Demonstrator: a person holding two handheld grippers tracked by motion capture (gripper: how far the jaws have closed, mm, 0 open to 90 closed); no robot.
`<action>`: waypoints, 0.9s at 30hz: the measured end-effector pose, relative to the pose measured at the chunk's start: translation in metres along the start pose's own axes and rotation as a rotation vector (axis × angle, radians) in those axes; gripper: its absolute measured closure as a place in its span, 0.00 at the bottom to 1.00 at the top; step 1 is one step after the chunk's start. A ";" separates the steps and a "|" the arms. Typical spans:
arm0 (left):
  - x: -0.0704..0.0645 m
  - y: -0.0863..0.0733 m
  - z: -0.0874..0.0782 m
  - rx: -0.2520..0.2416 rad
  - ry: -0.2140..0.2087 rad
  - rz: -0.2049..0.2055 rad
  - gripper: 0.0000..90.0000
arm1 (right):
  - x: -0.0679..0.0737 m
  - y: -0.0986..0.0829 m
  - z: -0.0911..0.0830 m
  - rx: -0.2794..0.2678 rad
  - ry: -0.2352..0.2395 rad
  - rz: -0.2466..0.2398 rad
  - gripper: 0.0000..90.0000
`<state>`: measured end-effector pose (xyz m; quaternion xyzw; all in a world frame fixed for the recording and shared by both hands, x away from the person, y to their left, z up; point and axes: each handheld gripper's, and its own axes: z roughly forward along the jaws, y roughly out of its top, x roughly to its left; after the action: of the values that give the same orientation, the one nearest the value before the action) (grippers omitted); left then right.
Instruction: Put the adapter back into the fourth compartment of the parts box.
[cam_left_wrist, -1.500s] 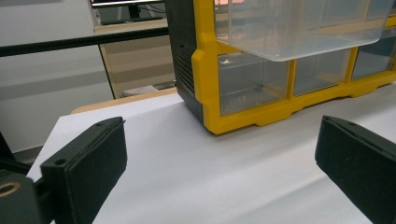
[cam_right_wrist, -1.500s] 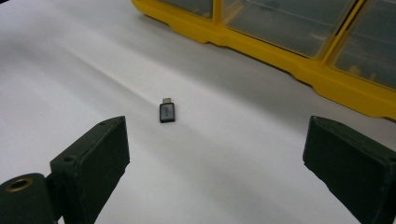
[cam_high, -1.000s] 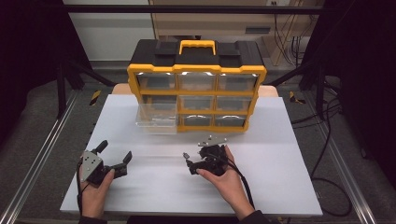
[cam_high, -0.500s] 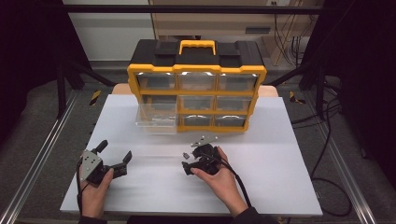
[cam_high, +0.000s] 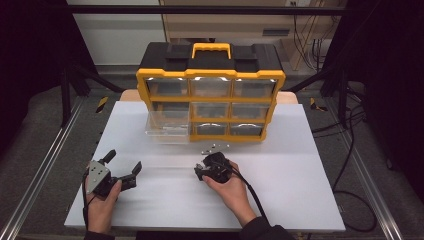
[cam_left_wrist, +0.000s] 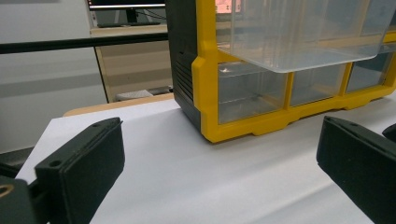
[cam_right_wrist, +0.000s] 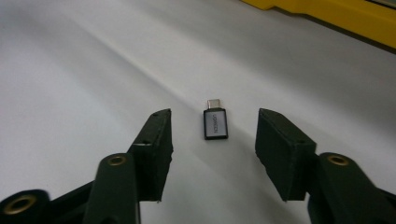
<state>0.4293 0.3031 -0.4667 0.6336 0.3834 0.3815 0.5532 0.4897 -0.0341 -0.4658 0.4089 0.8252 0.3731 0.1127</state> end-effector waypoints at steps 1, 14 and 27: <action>0.000 0.000 0.000 -0.002 0.000 -0.002 0.01 | 0.000 0.000 0.001 0.000 -0.002 0.000 0.56; 0.000 0.000 0.001 -0.003 -0.007 0.002 0.01 | 0.002 0.003 0.017 0.006 -0.043 -0.045 0.72; 0.000 0.000 0.001 0.000 -0.009 0.007 0.01 | 0.004 0.002 0.020 0.001 -0.057 -0.057 0.85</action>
<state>0.4302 0.3022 -0.4664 0.6366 0.3785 0.3807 0.5537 0.4981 -0.0204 -0.4782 0.3956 0.8331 0.3577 0.1466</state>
